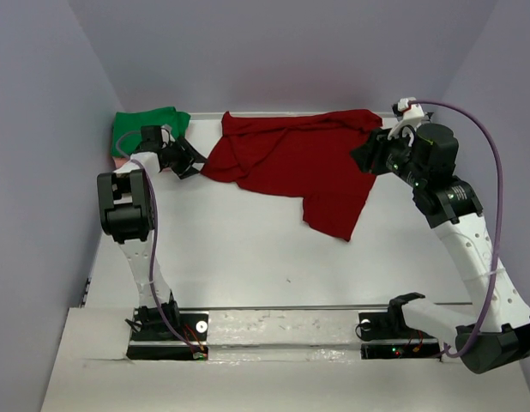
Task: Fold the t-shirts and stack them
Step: Flatten the tshirt out
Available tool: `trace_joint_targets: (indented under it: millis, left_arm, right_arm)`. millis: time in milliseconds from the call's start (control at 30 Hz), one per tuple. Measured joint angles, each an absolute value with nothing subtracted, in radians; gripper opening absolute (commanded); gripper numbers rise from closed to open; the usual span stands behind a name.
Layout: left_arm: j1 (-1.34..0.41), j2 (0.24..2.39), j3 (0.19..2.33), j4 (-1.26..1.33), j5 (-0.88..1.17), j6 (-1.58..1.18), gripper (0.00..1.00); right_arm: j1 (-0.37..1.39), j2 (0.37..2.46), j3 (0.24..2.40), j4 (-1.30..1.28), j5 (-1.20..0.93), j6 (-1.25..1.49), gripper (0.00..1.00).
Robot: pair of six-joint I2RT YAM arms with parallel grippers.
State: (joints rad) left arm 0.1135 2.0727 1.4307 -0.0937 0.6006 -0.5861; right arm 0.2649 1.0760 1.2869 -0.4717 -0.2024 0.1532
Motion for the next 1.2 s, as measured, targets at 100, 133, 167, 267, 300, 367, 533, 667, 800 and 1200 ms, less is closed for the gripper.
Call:
trace_joint_targets:
  millis: [100,133,167,267,300,367,533,667,800,1200]
  left_arm:
    - [0.113,2.088,1.461,-0.097,0.599,-0.589,0.63]
    - [0.113,2.094,1.475,-0.096,0.598,-0.590,0.63]
    - [0.113,2.098,1.485,-0.096,0.598,-0.590,0.63]
    - [0.113,2.102,1.494,-0.096,0.597,-0.591,0.63]
    - [0.113,2.102,1.495,-0.096,0.595,-0.592,0.63]
    - [0.113,2.102,1.495,-0.103,0.591,-0.592,0.63]
    - [0.113,2.101,1.495,-0.134,0.548,-0.591,0.63]
    - [0.113,2.101,1.495,-0.184,0.493,-0.585,0.62]
    - [0.113,2.101,1.495,-0.222,0.457,-0.583,0.62]
    - [0.099,2.104,1.495,-0.228,0.448,-0.586,0.55]
  right_arm:
    - [0.265,1.071,1.287,-0.471,-0.202,0.150,0.49]
    - [0.265,1.070,1.287,-0.471,-0.202,0.149,0.49]
    - [0.265,1.070,1.287,-0.471,-0.202,0.149,0.49]
    - [0.265,1.070,1.287,-0.471,-0.199,0.146,0.49]
    - [0.265,1.070,1.287,-0.471,-0.198,0.146,0.49]
    - [0.265,1.070,1.287,-0.471,-0.195,0.146,0.49]
    - [0.265,1.070,1.287,-0.471,-0.191,0.146,0.49]
    - [0.265,1.070,1.287,-0.464,-0.191,0.146,0.49]
    - [0.265,1.070,1.286,-0.463,-0.192,0.146,0.49]
    - [0.265,1.057,1.276,-0.463,-0.192,0.146,0.49]
